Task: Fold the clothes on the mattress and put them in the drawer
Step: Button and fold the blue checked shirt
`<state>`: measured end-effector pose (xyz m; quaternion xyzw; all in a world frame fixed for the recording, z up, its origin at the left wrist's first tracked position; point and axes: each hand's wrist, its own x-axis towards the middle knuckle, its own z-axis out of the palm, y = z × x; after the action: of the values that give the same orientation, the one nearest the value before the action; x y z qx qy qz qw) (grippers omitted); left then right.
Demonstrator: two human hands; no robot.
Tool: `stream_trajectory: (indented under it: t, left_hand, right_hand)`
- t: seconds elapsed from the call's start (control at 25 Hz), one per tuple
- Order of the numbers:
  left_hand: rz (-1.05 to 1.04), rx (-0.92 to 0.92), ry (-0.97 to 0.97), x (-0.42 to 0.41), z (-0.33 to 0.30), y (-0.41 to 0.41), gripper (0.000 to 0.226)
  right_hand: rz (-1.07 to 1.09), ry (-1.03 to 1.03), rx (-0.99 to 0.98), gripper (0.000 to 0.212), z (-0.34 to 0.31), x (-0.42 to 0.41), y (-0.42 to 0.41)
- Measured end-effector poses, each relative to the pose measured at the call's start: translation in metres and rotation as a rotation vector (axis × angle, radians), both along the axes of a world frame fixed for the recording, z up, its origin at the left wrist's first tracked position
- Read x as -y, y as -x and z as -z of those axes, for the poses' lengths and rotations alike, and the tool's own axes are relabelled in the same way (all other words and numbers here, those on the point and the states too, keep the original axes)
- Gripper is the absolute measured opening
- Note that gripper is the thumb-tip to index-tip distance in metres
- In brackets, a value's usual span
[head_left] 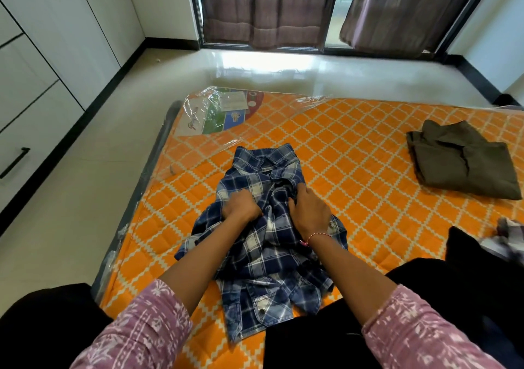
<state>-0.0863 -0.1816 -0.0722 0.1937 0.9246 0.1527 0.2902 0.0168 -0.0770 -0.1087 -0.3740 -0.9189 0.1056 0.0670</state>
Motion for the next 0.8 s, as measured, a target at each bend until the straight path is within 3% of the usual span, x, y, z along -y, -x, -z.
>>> stream_trajectory:
  t: [0.12, 0.28, 0.32, 0.4, 0.48, 0.52, 0.64, 0.8]
  left_hand:
    - [-0.029, 0.006, -0.119, 0.005, -0.003, -0.001, 0.012]
    - [-0.093, 0.088, -0.31, 0.016, -0.026, 0.004, 0.013]
    - [-0.073, 0.071, -0.336, 0.018, -0.033, 0.005, 0.015]
    - [-0.04, 0.037, -0.385, 0.02, -0.048, 0.003, 0.018]
    - [-0.09, 0.118, -0.489, 0.021, -0.058, -0.004, 0.02]
    - [-0.146, 0.191, -0.552, 0.021, -0.06, -0.008, 0.018]
    - [-0.268, 0.288, -0.68, 0.022, -0.061, -0.023, 0.015]
    - [-0.26, 0.219, -0.719, 0.019, -0.055, -0.039, 0.018]
  right_hand:
    - [-0.015, 0.025, -0.041, 0.027, -0.011, -0.007, 0.002]
    - [0.053, 0.075, -0.291, 0.018, -0.041, -0.003, -0.012]
    - [0.049, 0.167, -0.349, 0.018, -0.047, -0.001, -0.017]
    - [0.093, 0.593, -0.444, 0.021, -0.063, -0.002, -0.021]
    - [0.152, 1.006, -0.481, 0.02, -0.078, 0.0, -0.02]
    - [0.152, 1.11, -0.474, 0.018, -0.082, 0.003, -0.019]
    - [0.061, 1.039, -0.471, 0.02, -0.086, 0.021, -0.019]
    - [0.12, 0.902, -0.588, 0.019, -0.085, 0.032, -0.023]
